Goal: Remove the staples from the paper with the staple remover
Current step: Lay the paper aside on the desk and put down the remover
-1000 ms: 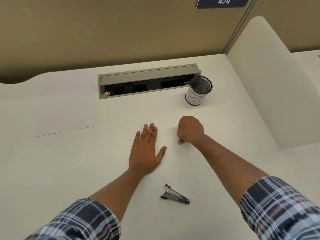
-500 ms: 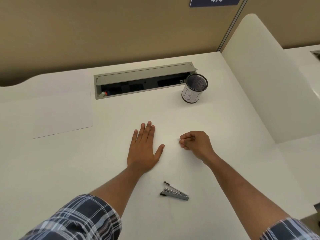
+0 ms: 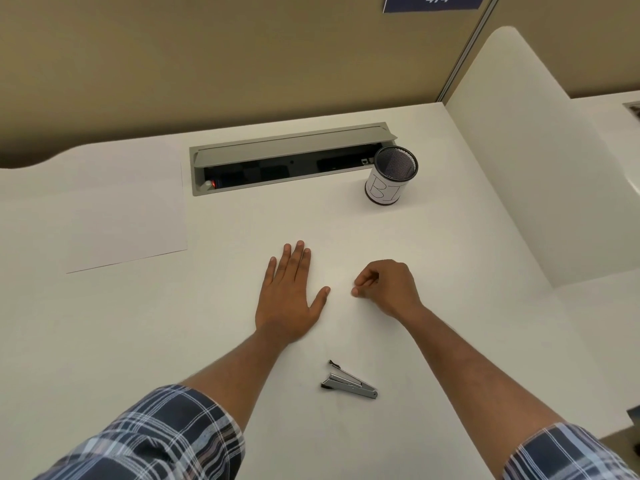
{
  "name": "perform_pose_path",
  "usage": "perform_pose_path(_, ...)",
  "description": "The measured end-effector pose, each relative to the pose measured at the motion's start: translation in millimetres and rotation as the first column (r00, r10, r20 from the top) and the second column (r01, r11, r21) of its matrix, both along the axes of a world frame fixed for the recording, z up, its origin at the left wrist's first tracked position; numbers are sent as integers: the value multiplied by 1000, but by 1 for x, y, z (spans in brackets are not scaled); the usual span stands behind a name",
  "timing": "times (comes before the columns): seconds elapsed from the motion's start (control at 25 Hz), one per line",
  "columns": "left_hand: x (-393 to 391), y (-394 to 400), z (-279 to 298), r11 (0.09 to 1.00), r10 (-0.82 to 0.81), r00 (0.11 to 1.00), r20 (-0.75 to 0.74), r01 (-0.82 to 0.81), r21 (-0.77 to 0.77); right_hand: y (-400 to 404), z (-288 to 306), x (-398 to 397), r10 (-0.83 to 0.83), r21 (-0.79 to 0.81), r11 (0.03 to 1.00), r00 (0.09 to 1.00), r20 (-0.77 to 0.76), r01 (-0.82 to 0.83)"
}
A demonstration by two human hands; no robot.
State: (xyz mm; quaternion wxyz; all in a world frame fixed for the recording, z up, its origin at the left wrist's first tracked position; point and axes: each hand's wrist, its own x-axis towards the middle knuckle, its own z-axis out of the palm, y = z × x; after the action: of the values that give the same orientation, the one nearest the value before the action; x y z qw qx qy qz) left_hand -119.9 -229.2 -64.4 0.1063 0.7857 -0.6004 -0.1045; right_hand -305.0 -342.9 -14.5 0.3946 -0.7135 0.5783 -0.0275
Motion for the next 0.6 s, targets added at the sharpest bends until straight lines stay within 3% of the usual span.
perform_pose_path(0.12,1,0,0,1000,4,1000,4,-4,3,-19,8,18,26,63,998,977,-212,-13)
perform_pose_path(0.2,0,0,-1,1000,3,1000,6,-3,5,-33,16,31,101,72,994,903,-418,-78)
perform_pose_path(0.28,-1,0,-1,1000,5,1000,5,-5,2,-38,19,39,135,57,991,860,-491,-123)
perform_pose_path(0.48,-1,0,0,1000,3,1000,18,-3,4,-20,11,27,43,-3,999,957,-288,-46)
perform_pose_path(0.6,-1,0,0,1000,3,1000,16,-3,-5,-7,7,1,-73,98,993,997,26,70)
